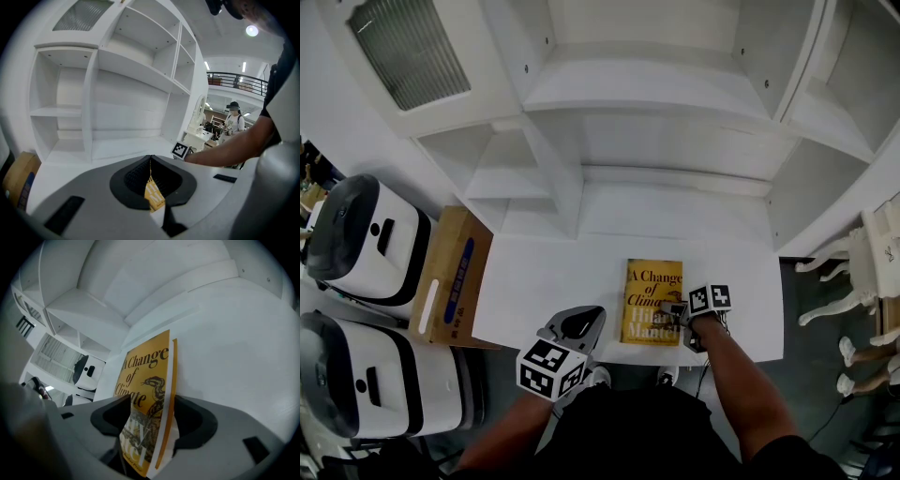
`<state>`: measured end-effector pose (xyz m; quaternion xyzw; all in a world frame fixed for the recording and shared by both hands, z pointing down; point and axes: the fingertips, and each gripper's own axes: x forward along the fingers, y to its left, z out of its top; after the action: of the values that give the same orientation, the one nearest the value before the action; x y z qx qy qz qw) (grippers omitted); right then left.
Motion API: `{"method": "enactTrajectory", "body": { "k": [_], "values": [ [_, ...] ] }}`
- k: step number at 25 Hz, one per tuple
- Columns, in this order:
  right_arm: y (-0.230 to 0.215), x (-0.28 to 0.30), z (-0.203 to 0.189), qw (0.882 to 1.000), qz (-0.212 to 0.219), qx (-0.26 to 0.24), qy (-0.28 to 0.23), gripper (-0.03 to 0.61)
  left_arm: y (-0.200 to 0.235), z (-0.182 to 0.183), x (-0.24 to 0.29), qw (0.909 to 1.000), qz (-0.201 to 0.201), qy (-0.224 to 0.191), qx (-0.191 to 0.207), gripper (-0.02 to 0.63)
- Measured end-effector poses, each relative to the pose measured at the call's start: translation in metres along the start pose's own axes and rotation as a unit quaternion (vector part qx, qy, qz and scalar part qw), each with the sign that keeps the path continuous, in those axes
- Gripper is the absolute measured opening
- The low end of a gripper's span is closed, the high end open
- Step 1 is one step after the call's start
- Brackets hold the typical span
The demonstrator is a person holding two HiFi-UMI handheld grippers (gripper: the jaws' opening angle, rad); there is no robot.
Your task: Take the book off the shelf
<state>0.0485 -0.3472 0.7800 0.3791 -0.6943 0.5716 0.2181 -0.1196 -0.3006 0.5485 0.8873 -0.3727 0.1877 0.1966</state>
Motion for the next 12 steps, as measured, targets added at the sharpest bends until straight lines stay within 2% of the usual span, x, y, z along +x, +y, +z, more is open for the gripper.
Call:
{"method": "enactTrajectory", "body": {
  "k": [12],
  "values": [
    [-0.0021,-0.0071,0.0041,0.999,-0.038,-0.018,-0.035,0.279,-0.0005,-0.0044,-0.0038,0.9999,-0.016,-0.001,0.005,0.011]
  ]
}}
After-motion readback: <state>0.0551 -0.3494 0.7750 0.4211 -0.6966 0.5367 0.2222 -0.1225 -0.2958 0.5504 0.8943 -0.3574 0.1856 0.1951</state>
